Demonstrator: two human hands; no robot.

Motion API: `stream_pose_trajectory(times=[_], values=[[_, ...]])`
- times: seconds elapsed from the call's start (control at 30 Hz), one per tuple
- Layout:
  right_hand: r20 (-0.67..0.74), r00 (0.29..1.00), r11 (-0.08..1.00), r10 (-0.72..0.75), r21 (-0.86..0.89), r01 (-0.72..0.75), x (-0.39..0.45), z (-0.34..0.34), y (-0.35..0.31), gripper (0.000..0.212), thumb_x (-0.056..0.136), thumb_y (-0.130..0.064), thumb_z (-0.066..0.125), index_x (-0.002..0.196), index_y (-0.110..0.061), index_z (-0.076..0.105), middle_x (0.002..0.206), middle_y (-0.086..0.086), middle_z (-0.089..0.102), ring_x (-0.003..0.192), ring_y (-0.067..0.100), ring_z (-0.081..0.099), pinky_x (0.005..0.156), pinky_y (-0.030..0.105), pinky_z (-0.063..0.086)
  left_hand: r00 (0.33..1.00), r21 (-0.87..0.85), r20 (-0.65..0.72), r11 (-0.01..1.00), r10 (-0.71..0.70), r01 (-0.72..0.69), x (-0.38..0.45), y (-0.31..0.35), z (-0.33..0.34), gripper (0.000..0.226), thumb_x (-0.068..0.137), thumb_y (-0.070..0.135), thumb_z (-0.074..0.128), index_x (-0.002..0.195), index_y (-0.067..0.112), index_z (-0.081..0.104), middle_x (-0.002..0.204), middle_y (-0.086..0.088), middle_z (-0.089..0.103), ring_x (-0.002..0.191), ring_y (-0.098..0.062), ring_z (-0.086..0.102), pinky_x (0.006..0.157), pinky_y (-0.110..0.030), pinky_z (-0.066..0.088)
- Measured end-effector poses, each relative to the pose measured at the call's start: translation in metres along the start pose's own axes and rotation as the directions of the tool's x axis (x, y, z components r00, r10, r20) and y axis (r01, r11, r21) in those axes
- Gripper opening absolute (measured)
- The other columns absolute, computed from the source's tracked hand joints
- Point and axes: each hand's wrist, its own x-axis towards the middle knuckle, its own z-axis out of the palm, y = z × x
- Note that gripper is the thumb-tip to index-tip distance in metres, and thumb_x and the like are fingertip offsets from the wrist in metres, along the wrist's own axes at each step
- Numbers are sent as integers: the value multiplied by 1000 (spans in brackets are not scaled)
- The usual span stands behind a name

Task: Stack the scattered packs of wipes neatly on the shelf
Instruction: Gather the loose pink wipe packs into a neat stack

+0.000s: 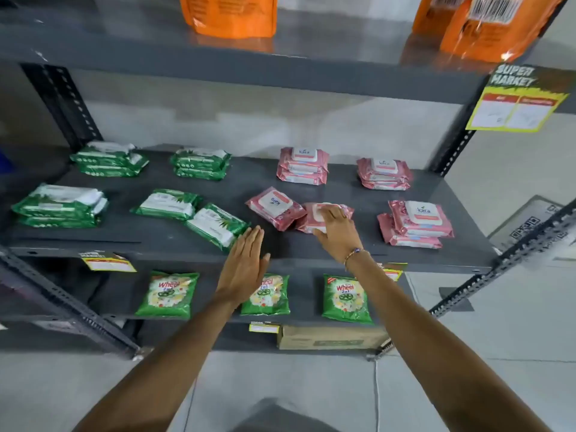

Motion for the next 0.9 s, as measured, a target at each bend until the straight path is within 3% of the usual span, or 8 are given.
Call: stream_pose_trajectory(times=[0.23,0.33,0.47,0.57,0.67,0.7,0.8,0.9], values=[[345,935,996,84,-55,-69,43,-8,33,99,74,-40,72,146,-7,13,155,11,17,145,27,9,115,48,15,992,95,83,992,-93,85,0,-6,11,58,97,38,28,140,-1,39,146,-17,43,137,-31,36,115,-43,26],[387,916,991,105,-120,-63,53,-11,37,106,70,-43,74,147,-10,10,153,12,24,142,31,20,114,49,16,993,128,62,988,-97,88,-2,-9,12,58,96,38,31,135,-1,46,141,-17,48,133,-32,42,111,-44,32],[508,839,967,195,-241,-79,47,-25,38,96,66,-48,75,139,-9,29,141,17,33,130,33,33,108,43,33,993,139,51,986,-104,96,-2,-12,15,58,96,40,29,132,0,49,139,-16,52,131,-31,45,107,-42,35],[519,849,959,97,-277,60,48,-36,47,58,83,-25,65,131,-2,43,125,18,50,104,21,46,88,20,48,991,146,69,984,-113,102,-2,-13,16,61,98,42,23,129,-1,52,136,-16,54,128,-32,48,104,-43,39],[758,636,990,144,-108,-96,42,-60,41,71,63,-36,79,125,-17,49,119,4,58,104,23,55,94,39,49,993,146,62,985,-100,90,-2,-15,18,62,98,42,21,129,-1,52,135,-17,55,127,-33,49,103,-44,40],[785,613,995,92,-50,-85,46,-62,34,74,56,-40,81,120,-19,50,117,2,59,102,23,57,91,40,49,994,148,60,985,-97,87,-3,-15,18,62,98,42,20,128,-1,52,134,-17,55,127,-33,50,102,-44,41],[697,706,963,-123,256,-84,59,-62,8,68,59,-39,83,116,-18,51,112,1,60,100,20,59,86,35,51,994,154,41,984,-99,92,-2,-16,21,60,99,41,20,127,0,53,133,-16,57,124,-32,52,100,-44,43],[543,827,844,-147,505,-181,71,-52,-21,52,67,-39,80,109,-19,56,102,-5,66,92,16,66,73,21,52,995,167,32,982,-94,87,-2,-18,25,60,99,42,21,128,1,54,132,-15,58,124,-31,53,99,-43,45]])
